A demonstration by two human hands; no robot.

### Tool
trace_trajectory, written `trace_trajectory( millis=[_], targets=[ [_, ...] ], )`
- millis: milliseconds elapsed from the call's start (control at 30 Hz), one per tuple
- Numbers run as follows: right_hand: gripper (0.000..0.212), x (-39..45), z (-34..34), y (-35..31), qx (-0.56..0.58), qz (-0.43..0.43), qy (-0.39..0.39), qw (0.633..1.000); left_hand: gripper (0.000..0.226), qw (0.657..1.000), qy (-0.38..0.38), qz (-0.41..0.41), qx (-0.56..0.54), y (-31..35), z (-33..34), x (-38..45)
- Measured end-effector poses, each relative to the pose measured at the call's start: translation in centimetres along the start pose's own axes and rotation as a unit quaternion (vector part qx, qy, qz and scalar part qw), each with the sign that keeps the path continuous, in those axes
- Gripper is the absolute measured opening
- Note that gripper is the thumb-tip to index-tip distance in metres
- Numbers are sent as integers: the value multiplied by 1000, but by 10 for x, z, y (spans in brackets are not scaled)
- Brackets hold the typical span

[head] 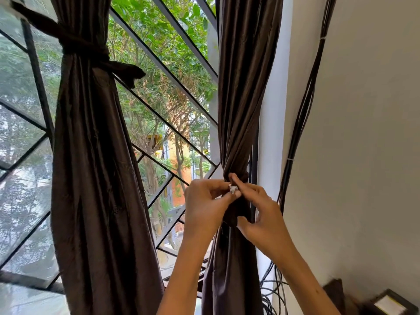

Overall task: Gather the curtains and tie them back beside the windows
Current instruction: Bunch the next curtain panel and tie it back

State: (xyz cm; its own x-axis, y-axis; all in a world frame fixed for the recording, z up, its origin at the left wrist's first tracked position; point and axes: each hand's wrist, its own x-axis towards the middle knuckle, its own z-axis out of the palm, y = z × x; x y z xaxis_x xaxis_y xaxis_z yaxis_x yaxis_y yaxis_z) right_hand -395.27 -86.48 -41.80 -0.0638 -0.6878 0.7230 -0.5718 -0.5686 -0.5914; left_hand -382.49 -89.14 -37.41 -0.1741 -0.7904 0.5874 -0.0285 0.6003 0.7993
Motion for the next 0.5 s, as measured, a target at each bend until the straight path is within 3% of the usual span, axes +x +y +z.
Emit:
trace_trajectory(
  millis=[100,200,300,400,500],
  targets=[
    [85,0,3,7,-26,-18,12,999,7,1000,16,-9,-13,-4,3,3],
    [88,0,9,9,-39,-28,27,999,11,997,44,-41,-39,-5,8,5],
    [66,-3,14,13,7,-30,91,995,14,992,56,-72,-88,-8,13,6],
    [49,-3,12,21,-63,-76,151,984,19,993,57,-64,-86,-12,16,6],
    [48,-2,2,25,-52,-117,134,983,9,995,88,-6,-37,-15,19,4]
  ],
)
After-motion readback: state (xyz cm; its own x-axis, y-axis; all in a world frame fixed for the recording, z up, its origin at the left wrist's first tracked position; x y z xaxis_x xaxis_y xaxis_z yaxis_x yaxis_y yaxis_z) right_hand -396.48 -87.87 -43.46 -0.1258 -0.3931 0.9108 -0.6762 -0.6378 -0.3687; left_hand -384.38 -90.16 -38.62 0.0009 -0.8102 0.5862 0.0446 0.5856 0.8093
